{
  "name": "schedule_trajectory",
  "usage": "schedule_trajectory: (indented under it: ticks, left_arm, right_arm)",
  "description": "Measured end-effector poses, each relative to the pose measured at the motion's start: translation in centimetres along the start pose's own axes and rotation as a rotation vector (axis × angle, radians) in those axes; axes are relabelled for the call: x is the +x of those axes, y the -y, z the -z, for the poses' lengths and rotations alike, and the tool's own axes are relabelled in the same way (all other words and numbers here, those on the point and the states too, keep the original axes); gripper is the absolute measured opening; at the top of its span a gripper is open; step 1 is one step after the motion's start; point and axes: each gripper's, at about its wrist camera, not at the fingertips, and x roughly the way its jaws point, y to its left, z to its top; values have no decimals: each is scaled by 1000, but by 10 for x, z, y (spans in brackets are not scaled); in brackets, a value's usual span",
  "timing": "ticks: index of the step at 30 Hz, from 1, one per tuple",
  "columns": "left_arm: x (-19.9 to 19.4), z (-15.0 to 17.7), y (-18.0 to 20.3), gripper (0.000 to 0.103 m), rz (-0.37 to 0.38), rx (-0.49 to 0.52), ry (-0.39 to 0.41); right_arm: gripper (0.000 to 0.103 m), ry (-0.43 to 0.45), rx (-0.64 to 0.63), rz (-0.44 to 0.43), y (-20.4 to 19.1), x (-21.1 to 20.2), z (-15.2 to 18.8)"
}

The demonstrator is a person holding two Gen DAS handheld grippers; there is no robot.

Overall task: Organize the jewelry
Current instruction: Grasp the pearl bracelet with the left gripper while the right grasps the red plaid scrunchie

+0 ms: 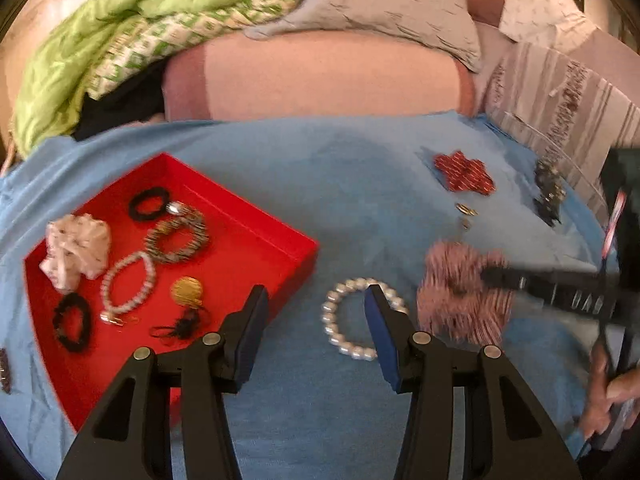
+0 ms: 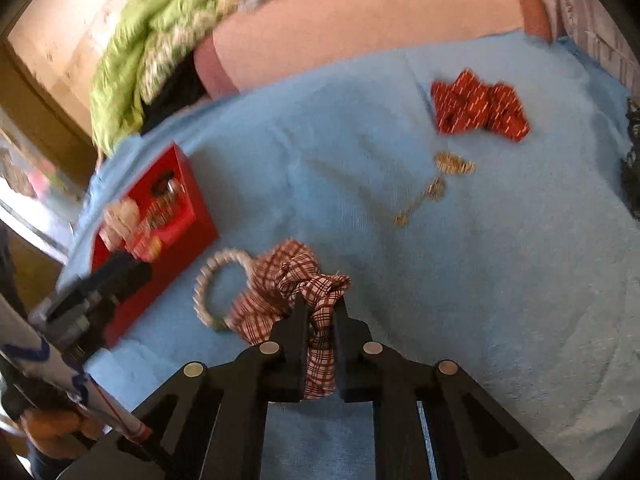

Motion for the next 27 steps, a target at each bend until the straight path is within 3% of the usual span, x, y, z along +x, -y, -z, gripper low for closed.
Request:
schedule_trajectory:
  ticks: [3,10,14,17,19,20,27]
  left_arm:
    - [15,5,15,48,15,52,-51]
    - [27,17,58,48,45,237,-84]
    - [41,26,75,46,-8,325,-111]
    - [50,27,81,32,-22,337,-109]
    - [51,26,86,13,-42,346,-103]
    - [51,26,87,10,-57,357,-98]
    - [44,20,81,9,-65,331,-73]
  right_arm:
    - [11,60,8,3,3,-16,-6]
    - [11,57,62,-23,12,-20,-10]
    - [11,53,67,-31,12,-19,-11]
    - [11,54,67,-32,11,-18,-11]
    - [11,55,68,-33,11,-18,-12]
    - [11,54,68,-33,11,-18,-11]
    - [11,65,71,-32,9,-19,-13]
